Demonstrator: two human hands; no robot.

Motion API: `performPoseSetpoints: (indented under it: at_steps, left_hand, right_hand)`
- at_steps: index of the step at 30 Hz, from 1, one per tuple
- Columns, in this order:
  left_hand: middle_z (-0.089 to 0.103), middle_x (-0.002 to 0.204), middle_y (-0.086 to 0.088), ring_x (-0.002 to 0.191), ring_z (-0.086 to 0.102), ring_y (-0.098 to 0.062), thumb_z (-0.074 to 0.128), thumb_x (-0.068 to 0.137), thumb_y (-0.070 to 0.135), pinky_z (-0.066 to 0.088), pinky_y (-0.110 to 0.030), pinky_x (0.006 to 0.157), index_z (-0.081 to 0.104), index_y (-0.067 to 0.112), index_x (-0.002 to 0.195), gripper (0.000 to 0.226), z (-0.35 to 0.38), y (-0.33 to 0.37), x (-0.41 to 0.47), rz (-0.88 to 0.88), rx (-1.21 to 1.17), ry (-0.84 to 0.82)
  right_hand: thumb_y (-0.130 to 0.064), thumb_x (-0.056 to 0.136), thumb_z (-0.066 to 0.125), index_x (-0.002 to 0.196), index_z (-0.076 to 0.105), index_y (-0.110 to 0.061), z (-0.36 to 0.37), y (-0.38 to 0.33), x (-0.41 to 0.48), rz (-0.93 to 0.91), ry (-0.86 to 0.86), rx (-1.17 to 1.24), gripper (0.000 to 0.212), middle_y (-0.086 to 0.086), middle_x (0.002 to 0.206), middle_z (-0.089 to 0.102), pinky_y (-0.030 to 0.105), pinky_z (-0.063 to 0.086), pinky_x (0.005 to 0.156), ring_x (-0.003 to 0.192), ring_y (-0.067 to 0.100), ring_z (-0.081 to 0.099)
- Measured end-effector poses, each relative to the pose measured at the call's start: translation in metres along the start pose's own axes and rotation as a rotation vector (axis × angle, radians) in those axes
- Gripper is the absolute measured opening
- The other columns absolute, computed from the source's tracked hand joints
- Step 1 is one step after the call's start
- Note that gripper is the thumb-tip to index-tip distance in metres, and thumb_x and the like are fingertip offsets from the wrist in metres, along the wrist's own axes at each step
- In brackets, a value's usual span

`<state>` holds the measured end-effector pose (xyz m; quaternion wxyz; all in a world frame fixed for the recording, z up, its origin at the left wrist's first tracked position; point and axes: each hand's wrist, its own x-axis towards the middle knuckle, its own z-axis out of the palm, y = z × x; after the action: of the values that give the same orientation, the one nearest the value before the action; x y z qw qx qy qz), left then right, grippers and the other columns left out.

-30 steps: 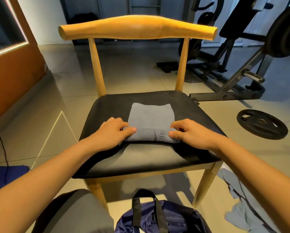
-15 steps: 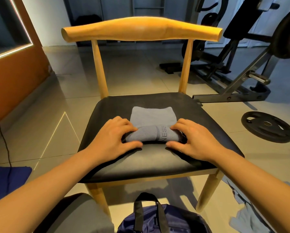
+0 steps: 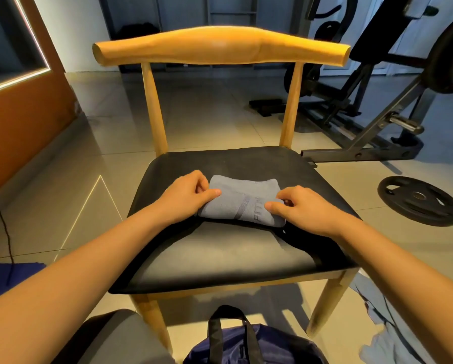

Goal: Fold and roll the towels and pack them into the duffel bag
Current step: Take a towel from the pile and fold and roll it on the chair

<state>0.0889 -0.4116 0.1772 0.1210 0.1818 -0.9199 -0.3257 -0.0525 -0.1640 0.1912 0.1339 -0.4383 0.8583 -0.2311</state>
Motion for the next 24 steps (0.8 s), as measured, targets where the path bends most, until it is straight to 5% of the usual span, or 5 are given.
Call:
performPoseSetpoints:
  at_steps: [4,7,13,18,24]
  left_hand:
    - [0.061,0.082,0.008,0.078,0.052,-0.014,0.063,0.097,0.041,0.046,-0.034,0.072,0.067,0.02,0.081,0.026,0.013,0.005,-0.006,0.338,0.172,0.339]
    - [0.066,0.091,0.009,0.085,0.053,-0.014,0.055,0.097,0.053,0.045,-0.034,0.075,0.077,0.02,0.09,0.04,0.02,-0.003,-0.012,0.482,0.261,0.331]
    - [0.061,0.104,0.009,0.096,0.051,-0.014,0.049,0.1,0.052,0.045,-0.037,0.086,0.077,0.027,0.104,0.038,0.02,-0.006,-0.001,0.327,0.285,0.231]
    - [0.054,0.115,0.004,0.106,0.046,-0.02,0.038,0.107,0.042,0.04,-0.04,0.093,0.073,0.023,0.103,0.04,0.02,0.002,0.025,0.163,0.338,0.064]
    - [0.063,0.112,0.001,0.107,0.054,-0.026,0.041,0.103,0.047,0.045,-0.046,0.092,0.062,0.02,0.108,0.034,0.021,0.009,0.056,0.031,0.353,-0.002]
  right_hand:
    - [-0.04,0.098,0.06,0.1,0.059,-0.031,0.004,-0.004,0.0,-0.098,0.215,-0.119,0.01,-0.01,0.093,0.054,0.027,0.043,0.069,0.084,0.012,0.054]
    - [-0.037,0.099,0.058,0.098,0.067,-0.028,0.009,-0.002,0.005,-0.088,0.27,-0.173,0.013,-0.008,0.092,0.055,0.03,0.04,0.071,0.088,0.015,0.054]
    - [-0.059,0.097,0.051,0.102,0.07,-0.027,0.012,0.001,0.009,-0.164,0.219,-0.16,0.038,-0.007,0.099,0.054,0.03,0.042,0.075,0.091,0.012,0.052]
    - [-0.054,0.103,0.037,0.079,0.062,-0.017,0.015,0.002,0.025,-0.005,0.214,-0.227,0.05,-0.001,0.1,0.051,0.041,0.041,0.087,0.095,0.021,0.049]
    - [-0.041,0.102,0.052,0.105,0.059,-0.024,0.019,0.0,0.042,-0.06,0.398,-0.152,0.019,-0.005,0.105,0.054,0.038,0.043,0.09,0.097,0.016,0.052]
